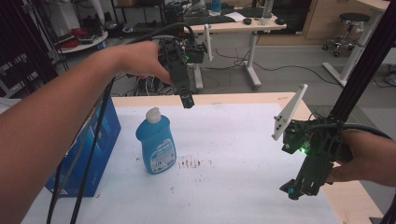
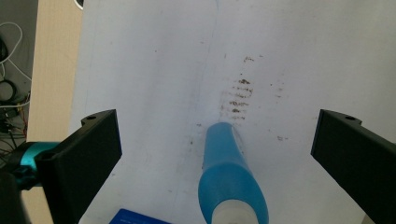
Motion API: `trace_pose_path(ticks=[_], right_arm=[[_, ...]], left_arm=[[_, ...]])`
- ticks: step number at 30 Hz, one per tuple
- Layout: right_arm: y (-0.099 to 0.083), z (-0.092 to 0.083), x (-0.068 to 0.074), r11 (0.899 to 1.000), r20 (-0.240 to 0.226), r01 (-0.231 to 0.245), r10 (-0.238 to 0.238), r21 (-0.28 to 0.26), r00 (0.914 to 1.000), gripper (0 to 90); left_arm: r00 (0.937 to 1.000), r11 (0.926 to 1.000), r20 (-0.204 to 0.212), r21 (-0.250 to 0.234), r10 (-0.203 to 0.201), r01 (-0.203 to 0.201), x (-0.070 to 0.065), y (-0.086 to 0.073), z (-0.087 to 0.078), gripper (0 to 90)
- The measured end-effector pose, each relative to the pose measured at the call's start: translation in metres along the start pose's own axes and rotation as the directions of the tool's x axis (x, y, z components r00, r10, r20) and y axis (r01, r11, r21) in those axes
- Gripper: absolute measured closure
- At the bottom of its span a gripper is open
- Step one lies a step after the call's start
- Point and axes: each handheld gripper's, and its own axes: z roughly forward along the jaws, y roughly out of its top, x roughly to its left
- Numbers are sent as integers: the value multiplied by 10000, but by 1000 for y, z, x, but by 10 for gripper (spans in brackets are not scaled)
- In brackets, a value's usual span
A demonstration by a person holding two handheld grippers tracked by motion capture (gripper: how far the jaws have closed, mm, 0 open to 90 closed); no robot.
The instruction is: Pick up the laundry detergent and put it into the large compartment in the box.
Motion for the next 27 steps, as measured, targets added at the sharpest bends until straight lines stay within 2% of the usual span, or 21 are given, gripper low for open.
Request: trace_pose_path(ticks=[5,8,15,18,21,23,24,27], right_arm=[[0,0,0,10000,10,17,-17,33,10000,18],[1,0,-2,10000,-11,-5,5,25,10000,18],[2,2,-5,9999,24,98,-98,68,9999,18],[4,3,-5,10000,6,76,-76,53,10000,18],[5,3,-3,9999,2,149,-149,14,9999,18],[5,3,-3,9998,-4,212,-212,-13,9998,18],[6,2,-3,9998,24,174,-174,-5,9998,18],[6,2,-3,9997,45,231,-231,48,9997,18]], left_arm=[[9985,9986,150,24,-534,534,4,-2,-3,16],[9965,9964,77,155,-830,829,7,-4,-3,17],[9839,9838,-77,153,-1786,1787,11,-13,-10,17],[9741,9741,-114,78,-2259,2260,12,-18,-13,17],[9590,9592,-174,-103,-2828,2827,13,-25,-17,17],[9590,9592,-174,-103,-2828,2827,13,-25,-17,16],[9456,9455,-178,-272,-3249,3244,12,-32,-22,17],[9335,9336,-236,-249,-3579,3574,10,-39,-24,16]])
